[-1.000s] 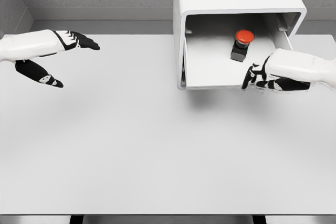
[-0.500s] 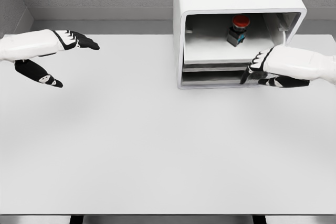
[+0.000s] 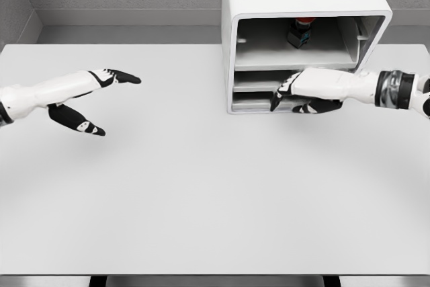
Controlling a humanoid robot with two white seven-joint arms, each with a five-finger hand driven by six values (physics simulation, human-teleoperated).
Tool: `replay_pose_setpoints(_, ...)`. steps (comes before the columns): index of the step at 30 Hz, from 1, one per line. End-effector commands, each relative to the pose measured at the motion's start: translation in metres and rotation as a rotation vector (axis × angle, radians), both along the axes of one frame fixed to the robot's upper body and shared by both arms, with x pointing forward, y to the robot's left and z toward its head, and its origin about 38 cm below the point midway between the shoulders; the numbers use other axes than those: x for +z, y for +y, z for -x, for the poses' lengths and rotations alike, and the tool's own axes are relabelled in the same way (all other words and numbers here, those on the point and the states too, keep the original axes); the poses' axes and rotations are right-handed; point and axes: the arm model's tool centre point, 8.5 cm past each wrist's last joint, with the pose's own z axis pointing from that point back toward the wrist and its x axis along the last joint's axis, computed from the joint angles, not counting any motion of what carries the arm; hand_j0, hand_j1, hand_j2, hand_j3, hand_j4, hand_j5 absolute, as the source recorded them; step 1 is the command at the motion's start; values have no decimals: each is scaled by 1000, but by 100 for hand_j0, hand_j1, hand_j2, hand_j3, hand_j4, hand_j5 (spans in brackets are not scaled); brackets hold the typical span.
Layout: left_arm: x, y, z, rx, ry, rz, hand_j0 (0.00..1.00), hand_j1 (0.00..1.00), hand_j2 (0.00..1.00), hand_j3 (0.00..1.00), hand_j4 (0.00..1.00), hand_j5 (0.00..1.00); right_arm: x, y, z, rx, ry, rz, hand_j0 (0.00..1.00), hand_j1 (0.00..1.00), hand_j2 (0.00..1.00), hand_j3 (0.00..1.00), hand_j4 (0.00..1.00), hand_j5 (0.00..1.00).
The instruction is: Slide open multi-storey tabletop storage cabinets and put open load switch and slide close multi-storey tabletop storage cabinets
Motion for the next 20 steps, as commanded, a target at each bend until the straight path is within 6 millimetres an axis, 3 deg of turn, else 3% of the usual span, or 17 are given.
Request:
replay_pose_setpoints(1,5,-4,-4,6,-16,43,100,100,100,100,100,100,11,5,14,48,-31,22,100,100,100,100,100,100)
replay_pose_setpoints(3,3,-4,-3,7,-11,42,100,100,100,100,100,100,23,-15,34,51,-58,61,100,100,100,100,100,100)
replay_pose_setpoints(6,4,-4,-3,6,-13,42,100,100,100,100,100,100,9,-36,50,19,-18,83,100,100,100,100,100,100)
replay_pose_setpoints(8,4,-4,-3,5,-14,42,100,100,100,100,100,100,2,-37,59,30,2,93,100,100,100,100,100,100)
replay_pose_setpoints(20,4,-4,-2,6,-14,43,100,100,100,100,100,100,4,-35,58,32,-2,90,100,100,100,100,100,100)
